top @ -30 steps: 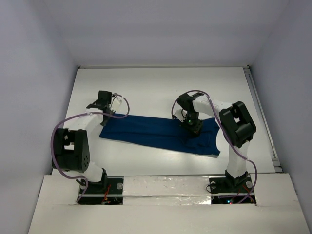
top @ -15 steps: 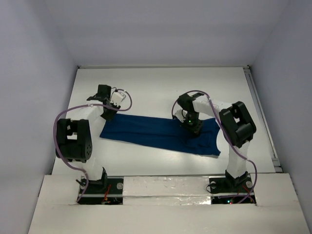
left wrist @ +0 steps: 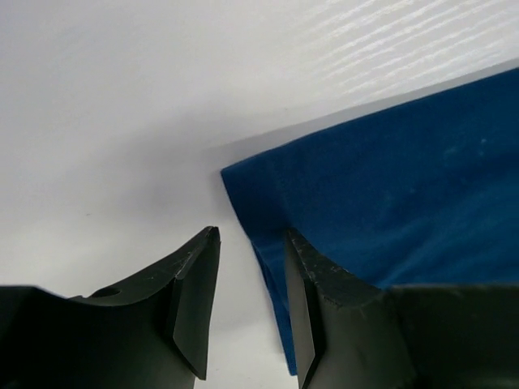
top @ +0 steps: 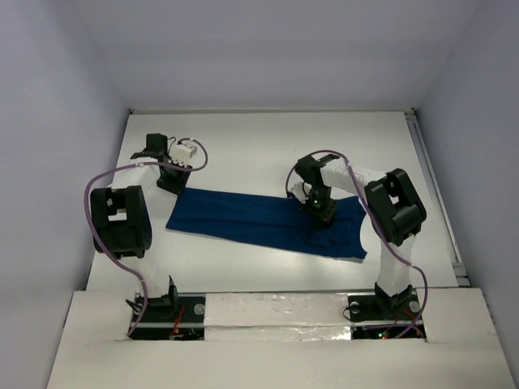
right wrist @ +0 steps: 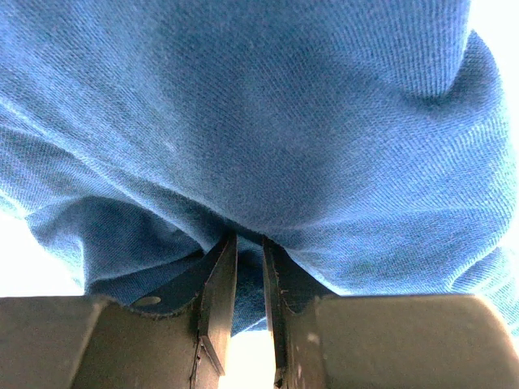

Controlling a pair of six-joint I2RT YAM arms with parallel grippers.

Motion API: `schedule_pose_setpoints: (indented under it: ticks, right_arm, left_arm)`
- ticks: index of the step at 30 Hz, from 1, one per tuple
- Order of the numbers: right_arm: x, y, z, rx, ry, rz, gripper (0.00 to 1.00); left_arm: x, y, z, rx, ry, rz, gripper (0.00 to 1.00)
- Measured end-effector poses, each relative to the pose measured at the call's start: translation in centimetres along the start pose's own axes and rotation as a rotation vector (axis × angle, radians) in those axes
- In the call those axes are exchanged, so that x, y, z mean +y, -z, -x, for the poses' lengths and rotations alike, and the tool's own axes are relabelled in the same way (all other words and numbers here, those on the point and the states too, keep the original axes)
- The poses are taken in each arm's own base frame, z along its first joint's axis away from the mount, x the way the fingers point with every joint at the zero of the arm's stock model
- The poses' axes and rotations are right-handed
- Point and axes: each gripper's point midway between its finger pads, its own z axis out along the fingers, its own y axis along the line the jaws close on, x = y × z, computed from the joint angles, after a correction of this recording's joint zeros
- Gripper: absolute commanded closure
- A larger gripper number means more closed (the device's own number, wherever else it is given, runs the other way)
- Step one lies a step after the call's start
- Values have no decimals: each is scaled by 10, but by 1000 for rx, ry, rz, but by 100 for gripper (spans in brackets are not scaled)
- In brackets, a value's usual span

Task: Fold and stack the t-shirts
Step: Fold the other side of the tshirt into a rectangle

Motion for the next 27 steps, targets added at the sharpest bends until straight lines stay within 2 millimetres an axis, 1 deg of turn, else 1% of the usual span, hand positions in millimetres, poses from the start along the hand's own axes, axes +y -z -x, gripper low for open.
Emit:
schedule_pose_setpoints:
  ticks: [6, 12, 14, 15, 17, 20, 27]
  right_arm:
    - [0, 0, 0, 0, 0, 0, 75]
    - [0, 0, 0, 0, 0, 0, 75]
    - [0, 0, 0, 0, 0, 0, 75]
    - [0, 0, 0, -1, 0, 0, 75]
    - [0, 0, 0, -1, -1, 0, 75]
    - [0, 0, 0, -1, -1, 0, 75]
    - [0, 0, 0, -1, -1, 0, 76]
  left_arm:
    - [-15, -6, -5, 19, 15, -93, 67]
    - [-18, -9, -9, 25, 28, -120, 70]
    - [-18, -9, -9, 25, 31, -120, 78]
    - [-17, -9, -9, 25, 30, -120, 84]
    - [-17, -9, -9, 25, 32, -119, 90]
    - [-15, -10, -7, 18, 34, -105, 94]
    - [-10, -12, 0, -7, 52, -79, 96]
